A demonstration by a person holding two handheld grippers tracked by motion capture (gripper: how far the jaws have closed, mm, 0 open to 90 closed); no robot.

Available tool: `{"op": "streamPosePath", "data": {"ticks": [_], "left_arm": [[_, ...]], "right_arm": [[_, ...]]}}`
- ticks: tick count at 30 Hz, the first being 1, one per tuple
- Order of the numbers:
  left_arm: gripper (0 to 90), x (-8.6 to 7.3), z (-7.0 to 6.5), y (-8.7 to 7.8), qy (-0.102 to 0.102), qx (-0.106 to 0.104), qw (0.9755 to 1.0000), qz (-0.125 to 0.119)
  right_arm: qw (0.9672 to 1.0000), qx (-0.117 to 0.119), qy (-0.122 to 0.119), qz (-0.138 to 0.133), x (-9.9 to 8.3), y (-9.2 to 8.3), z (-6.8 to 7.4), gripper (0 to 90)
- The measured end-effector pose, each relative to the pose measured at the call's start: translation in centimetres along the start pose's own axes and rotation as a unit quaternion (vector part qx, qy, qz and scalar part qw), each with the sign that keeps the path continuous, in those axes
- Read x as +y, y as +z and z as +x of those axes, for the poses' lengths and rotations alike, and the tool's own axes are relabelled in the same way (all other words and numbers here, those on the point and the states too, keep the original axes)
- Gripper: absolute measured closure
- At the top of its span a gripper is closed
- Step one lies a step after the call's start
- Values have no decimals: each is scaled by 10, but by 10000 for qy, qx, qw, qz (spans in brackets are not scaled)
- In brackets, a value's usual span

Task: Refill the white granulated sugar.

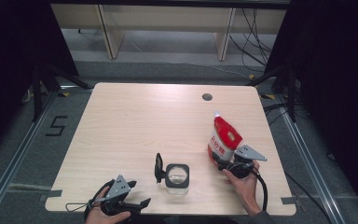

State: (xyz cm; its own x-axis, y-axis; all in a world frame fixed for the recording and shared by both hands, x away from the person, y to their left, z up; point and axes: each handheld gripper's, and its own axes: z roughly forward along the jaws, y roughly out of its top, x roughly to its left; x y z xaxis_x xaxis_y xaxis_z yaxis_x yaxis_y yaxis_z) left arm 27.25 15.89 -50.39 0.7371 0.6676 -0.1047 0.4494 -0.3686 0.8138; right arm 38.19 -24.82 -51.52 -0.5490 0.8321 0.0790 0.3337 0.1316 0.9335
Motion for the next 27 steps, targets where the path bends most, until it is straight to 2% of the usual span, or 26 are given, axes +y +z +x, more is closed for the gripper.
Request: {"op": "streamPosePath", "data": {"ticks": [1,2,3,5,8,9,11,12,13,15,17,18,19,20,21,22,24,25,27], "left_arm": [[186,0,1,1,54,-17,10000,-43],[186,0,1,0,67,-13,10000,-34],[186,-1,0,1,-45,-15,10000,-29],[186,0,-1,1,-95,-23,9999,-73],[186,-1,-2,2,-96,-34,9999,-86],[186,0,0,0,-31,-17,10000,25],[187,0,-1,0,-64,-11,10000,-6],[187,-1,0,0,-33,-20,10000,-26],[187,0,0,-1,-37,-19,10000,-29],[187,0,-2,0,-93,-10,9999,-82],[187,1,1,-1,-4,-44,9999,-126],[187,1,1,-1,-4,-44,9999,-126],[187,0,0,-1,-135,-31,9999,-95],[187,0,2,-2,-70,0,10000,-61],[187,-1,2,-1,-180,-9,9997,-146],[188,-1,2,-1,-185,-3,9997,-134],[188,-1,2,-1,-184,-9,9998,-107],[187,-1,2,-1,-160,13,9998,-90],[187,-1,2,-1,-168,14,9998,-91]], "right_arm": [[10000,33,-44,-40,0,1,-1,324],[10000,-29,16,-15,0,1,0,330],[9998,75,176,3,0,0,3,338],[9998,47,199,8,0,1,4,345],[9998,-2,199,57,1,0,4,355],[10000,-39,-31,50,3,0,1,366],[9999,-68,-30,75,3,0,2,371],[9999,-100,75,73,4,0,4,379],[9999,-125,-41,80,4,1,4,381],[9998,-143,22,142,4,-1,6,384],[9997,-87,-177,140,6,-3,7,390],[9997,-87,-177,140,6,-3,7,390],[9993,-26,-341,116,7,-3,6,391],[9992,-48,-378,128,7,-4,6,392],[9985,-42,-514,168,7,-6,8,393],[9977,-53,-647,200,8,-8,7,394],[9978,-44,-628,196,9,-9,8,394],[9967,-29,-797,147,11,-13,9,395],[9963,-39,-846,153,14,-17,10,396]]}}
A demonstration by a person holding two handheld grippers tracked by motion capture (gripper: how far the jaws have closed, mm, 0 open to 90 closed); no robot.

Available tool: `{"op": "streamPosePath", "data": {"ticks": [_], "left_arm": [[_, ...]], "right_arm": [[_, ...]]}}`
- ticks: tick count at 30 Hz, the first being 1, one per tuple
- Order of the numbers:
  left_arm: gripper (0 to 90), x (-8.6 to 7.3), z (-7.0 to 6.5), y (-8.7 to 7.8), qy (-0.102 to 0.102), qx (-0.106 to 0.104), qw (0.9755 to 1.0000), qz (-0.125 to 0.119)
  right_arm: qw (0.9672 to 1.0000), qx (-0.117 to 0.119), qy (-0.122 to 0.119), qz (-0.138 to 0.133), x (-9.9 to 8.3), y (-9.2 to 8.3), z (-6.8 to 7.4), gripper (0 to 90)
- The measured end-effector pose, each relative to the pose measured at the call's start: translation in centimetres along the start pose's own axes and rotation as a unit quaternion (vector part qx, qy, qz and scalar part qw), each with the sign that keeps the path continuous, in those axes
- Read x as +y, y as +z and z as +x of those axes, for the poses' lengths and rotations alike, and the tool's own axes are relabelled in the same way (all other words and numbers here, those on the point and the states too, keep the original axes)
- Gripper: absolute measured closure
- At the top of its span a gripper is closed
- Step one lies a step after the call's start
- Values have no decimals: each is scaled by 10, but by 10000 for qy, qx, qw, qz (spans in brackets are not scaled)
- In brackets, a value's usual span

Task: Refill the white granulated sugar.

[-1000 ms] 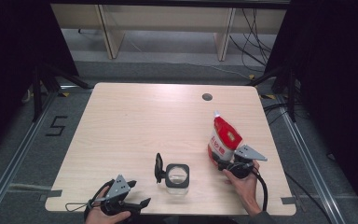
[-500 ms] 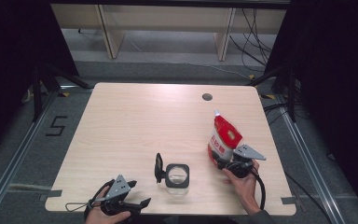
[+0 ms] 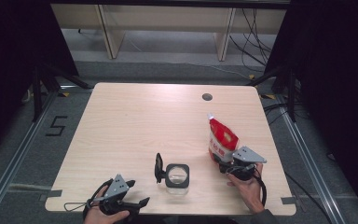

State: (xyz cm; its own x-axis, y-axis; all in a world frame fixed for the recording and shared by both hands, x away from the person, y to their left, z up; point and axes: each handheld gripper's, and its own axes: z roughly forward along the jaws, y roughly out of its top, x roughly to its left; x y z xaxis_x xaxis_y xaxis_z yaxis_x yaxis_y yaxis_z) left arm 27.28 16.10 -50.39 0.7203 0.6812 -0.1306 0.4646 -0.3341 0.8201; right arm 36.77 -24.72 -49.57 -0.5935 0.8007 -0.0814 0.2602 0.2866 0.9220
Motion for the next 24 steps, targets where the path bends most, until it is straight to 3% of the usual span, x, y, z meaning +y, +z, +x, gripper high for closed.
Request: {"op": "streamPosePath", "data": {"ticks": [2,3,4,6,7,8,9,10,11,12,13,15,16,17,20,21,22,23,24], "left_arm": [[188,-1,0,1,-19,-19,10000,-61],[187,-1,2,-2,118,31,9998,135],[187,0,3,-1,169,50,9998,69],[187,0,3,-1,191,55,9998,79],[187,-1,4,-1,186,69,9998,58],[187,-1,3,-1,124,85,9999,82],[187,-1,3,-1,124,85,9999,82],[187,-1,5,0,187,124,9997,56],[187,-1,5,0,187,124,9997,56],[187,-1,7,-1,305,142,9994,74],[187,-1,5,0,177,97,9998,14],[187,-1,4,0,132,96,9999,1],[187,-1,5,-1,259,95,9996,81],[187,-1,5,-1,259,95,9996,81],[187,-2,6,-2,133,175,9997,131],[187,-2,6,-2,133,175,9997,131],[187,-2,5,-1,75,219,9997,24],[187,-2,7,-2,160,245,9995,127],[187,-3,7,-1,9,267,9996,113]], "right_arm": [[10000,-22,16,-45,4,-8,4,396],[9997,-23,-205,-123,7,-11,3,396],[9992,-56,-356,-182,11,-20,4,396],[9992,-54,-343,-199,12,-24,5,397],[9980,-64,-559,-286,16,-31,6,396],[9971,-91,-704,-265,17,-36,7,397],[9971,-91,-704,-265,17,-36,7,397],[9950,-152,-947,-286,20,-44,9,397],[9950,-152,-947,-286,20,-44,9,397],[9935,-142,-1096,-271,20,-50,11,397],[9933,-154,-1120,-258,20,-53,13,397],[9920,-140,-1234,-217,20,-55,14,397],[9908,-167,-1338,-146,20,-59,18,397],[9908,-167,-1338,-146,20,-59,18,397],[9846,-229,-1735,-7,20,-66,25,398],[9846,-229,-1735,-7,20,-66,25,398],[9802,-262,-1962,19,20,-70,29,398],[9802,-262,-1962,19,20,-70,29,398],[9782,-263,-2059,59,20,-71,32,398]]}}
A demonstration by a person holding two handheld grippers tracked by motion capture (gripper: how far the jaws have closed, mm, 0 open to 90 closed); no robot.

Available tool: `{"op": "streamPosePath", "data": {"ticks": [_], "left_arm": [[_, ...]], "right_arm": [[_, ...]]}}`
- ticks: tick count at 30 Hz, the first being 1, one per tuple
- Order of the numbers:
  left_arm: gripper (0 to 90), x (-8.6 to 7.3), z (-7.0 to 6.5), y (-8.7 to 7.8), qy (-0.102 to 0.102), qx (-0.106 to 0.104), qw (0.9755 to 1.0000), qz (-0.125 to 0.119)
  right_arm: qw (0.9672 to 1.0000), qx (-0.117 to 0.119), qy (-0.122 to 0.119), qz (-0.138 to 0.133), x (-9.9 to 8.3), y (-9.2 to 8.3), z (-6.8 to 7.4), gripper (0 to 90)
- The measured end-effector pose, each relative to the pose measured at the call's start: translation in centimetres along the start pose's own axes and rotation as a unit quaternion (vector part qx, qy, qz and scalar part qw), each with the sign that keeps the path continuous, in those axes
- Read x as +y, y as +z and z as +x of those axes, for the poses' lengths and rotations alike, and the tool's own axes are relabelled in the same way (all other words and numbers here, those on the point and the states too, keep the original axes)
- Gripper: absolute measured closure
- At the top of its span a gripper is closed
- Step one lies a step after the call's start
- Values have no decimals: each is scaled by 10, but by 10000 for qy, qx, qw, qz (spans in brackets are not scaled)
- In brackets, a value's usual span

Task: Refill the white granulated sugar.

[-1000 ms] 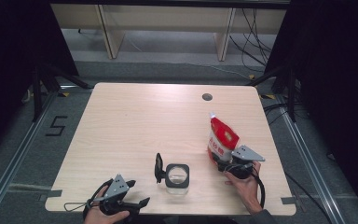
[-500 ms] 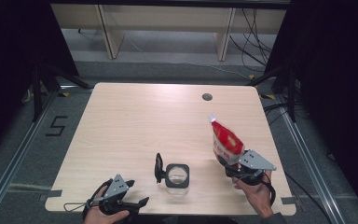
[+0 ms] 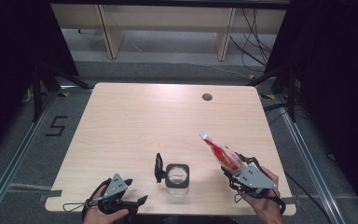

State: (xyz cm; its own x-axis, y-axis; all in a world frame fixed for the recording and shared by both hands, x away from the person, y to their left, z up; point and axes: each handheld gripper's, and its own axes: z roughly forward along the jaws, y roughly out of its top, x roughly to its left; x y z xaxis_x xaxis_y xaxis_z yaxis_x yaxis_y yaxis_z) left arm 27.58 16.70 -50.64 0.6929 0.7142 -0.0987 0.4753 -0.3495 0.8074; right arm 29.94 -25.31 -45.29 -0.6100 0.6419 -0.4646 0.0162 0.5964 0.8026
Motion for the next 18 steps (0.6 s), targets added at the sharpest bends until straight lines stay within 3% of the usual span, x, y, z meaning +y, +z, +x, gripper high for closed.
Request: {"op": "streamPosePath", "data": {"ticks": [1,2,4,5,6,7,8,9,10,11,13,14,15,16,17,18], "left_arm": [[187,0,2,0,106,9,9999,-18],[187,-1,1,1,-45,10,10000,-51],[187,0,2,-1,68,14,10000,21],[187,0,1,0,-23,1,10000,-65],[187,0,0,-1,-46,18,9999,-90],[187,0,0,-1,-46,18,9999,-90],[187,0,2,-1,79,-7,10000,-10],[187,0,3,-1,187,-5,9998,-9],[186,1,3,-1,201,0,9998,-5],[186,1,3,-1,201,0,9998,-5],[186,1,3,-1,194,9,9998,-9],[186,0,3,-2,211,25,9998,-5],[187,0,3,-2,211,25,9998,-5],[186,-1,0,1,-104,33,9998,-162],[187,0,4,-1,140,77,9999,-58],[187,0,5,-2,180,72,9998,34]], "right_arm": [[9999,4,-123,15,1,-2,2,398],[9992,-20,-382,96,3,-5,8,398],[9986,-2,-520,88,5,-6,11,399],[9982,9,-590,115,5,-8,14,399],[9957,-15,-914,162,7,-10,19,400],[9957,-15,-914,162,7,-10,19,400],[9930,-4,-1145,287,7,-11,23,400],[9924,28,-1192,312,7,-12,26,400],[9897,-37,-1392,318,8,-12,28,401],[9897,-37,-1392,318,8,-12,28,401],[9859,-84,-1615,436,9,-12,35,401],[9813,-79,-1870,443,10,-11,38,402],[9813,-79,-1870,443,10,-11,38,402],[9794,-153,-1955,476,10,-11,42,402],[9796,-174,-1937,502,10,-11,44,403],[9781,-155,-2005,530,11,-12,44,403]]}}
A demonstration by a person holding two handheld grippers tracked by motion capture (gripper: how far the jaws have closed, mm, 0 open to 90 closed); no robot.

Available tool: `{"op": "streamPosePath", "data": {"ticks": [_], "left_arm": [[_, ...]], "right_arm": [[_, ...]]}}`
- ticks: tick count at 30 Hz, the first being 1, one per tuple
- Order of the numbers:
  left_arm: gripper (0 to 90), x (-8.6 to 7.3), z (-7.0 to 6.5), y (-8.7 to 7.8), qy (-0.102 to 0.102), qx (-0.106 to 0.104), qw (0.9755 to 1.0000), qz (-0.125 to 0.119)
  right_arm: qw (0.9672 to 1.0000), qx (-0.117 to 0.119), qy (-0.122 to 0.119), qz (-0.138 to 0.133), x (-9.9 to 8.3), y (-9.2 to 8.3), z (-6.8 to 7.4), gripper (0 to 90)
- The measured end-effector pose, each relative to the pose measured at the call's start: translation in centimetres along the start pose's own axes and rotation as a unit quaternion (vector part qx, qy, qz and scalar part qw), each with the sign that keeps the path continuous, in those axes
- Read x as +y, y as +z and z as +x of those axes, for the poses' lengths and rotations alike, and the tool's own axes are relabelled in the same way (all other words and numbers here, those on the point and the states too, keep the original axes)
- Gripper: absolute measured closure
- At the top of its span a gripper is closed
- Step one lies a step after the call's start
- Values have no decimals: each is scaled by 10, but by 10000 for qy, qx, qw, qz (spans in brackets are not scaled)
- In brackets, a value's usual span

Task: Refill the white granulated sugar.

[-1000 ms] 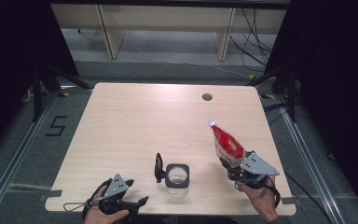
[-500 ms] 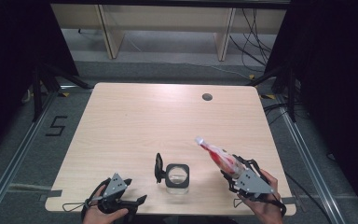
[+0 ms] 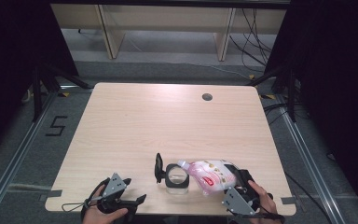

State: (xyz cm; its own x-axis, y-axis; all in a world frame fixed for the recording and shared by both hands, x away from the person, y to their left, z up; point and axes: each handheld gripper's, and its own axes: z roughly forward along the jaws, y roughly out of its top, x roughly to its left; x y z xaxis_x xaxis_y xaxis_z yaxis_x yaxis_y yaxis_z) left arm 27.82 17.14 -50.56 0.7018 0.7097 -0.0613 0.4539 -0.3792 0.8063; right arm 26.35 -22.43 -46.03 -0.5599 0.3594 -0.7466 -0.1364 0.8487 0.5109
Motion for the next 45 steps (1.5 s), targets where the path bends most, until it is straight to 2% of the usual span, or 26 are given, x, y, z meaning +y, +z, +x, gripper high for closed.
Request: {"op": "streamPosePath", "data": {"ticks": [3,4,6,7,9,11,12,13,14,16,18,21,22,25,26,29,30,33,34,35,36,37,38,39,41,45], "left_arm": [[186,-1,-2,1,-247,2,9997,-93],[187,0,-1,0,-112,0,9999,-111],[186,-1,-2,1,-190,0,9997,-124],[186,-1,-2,-1,-154,-4,9999,-2],[186,0,1,0,111,38,9999,-25],[187,0,-1,0,-33,-6,10000,-31],[186,0,-1,-1,-51,10,10000,-36],[186,0,-1,-1,-51,10,10000,-36],[186,-1,-2,1,-243,20,9997,-99],[187,-1,-2,1,-210,24,9997,-152],[187,0,-2,1,-202,27,9997,-145],[187,0,-2,1,-188,27,9997,-148],[186,-1,-2,1,-187,27,9997,-151],[187,0,0,0,-130,38,9998,-134],[187,0,0,0,-107,51,9999,-101],[186,0,0,0,-109,50,9999,-102],[186,0,-2,1,-209,38,9996,-164],[186,-1,-2,1,-194,33,9997,-151],[186,0,-2,1,-205,35,9997,-156],[186,0,-2,1,-202,44,9997,-164],[187,0,-1,0,-156,42,9997,-158],[187,0,-1,0,-156,42,9997,-158],[186,0,1,-1,-60,61,9999,-57],[187,0,1,-1,-60,61,9999,-57],[187,-1,0,-1,-171,58,9998,-21],[186,0,-2,1,-199,38,9997,-166]], "right_arm": [[9995,-102,-285,-1,1,0,-1,403],[9994,-156,-295,33,1,0,0,403],[9992,-170,-361,79,1,0,0,404],[9980,-223,-591,68,1,1,-1,404],[9967,-283,-747,172,0,0,-2,405],[9974,-288,-608,263,0,-2,1,404],[9956,-368,-832,239,-1,-1,0,405],[9956,-368,-832,239,-1,-1,0,405],[9941,-417,-961,298,0,-3,0,405],[9878,-531,-1424,350,2,-6,-3,406],[9895,-596,-1242,447,1,-7,0,406],[9867,-669,-1410,450,1,-8,1,406],[9801,-714,-1797,447,3,-9,-2,407],[9762,-768,-1957,526,3,-11,-1,407],[9719,-795,-2130,612,5,-12,-1,408],[9724,-800,-2093,652,5,-13,1,408],[9670,-801,-2338,626,7,-13,-1,409],[9706,-792,-2166,684,6,-13,2,409],[9642,-745,-2470,605,7,-11,1,410],[9642,-745,-2470,605,7,-11,1,410],[9596,-754,-2620,698,9,-12,2,410],[9596,-754,-2620,698,9,-12,2,410],[9535,-823,-2824,656,11,-11,2,411],[9587,-784,-2653,662,9,-10,5,411],[9578,-797,-2657,752,10,-11,6,411],[9502,-824,-2929,671,13,-11,5,412]]}}
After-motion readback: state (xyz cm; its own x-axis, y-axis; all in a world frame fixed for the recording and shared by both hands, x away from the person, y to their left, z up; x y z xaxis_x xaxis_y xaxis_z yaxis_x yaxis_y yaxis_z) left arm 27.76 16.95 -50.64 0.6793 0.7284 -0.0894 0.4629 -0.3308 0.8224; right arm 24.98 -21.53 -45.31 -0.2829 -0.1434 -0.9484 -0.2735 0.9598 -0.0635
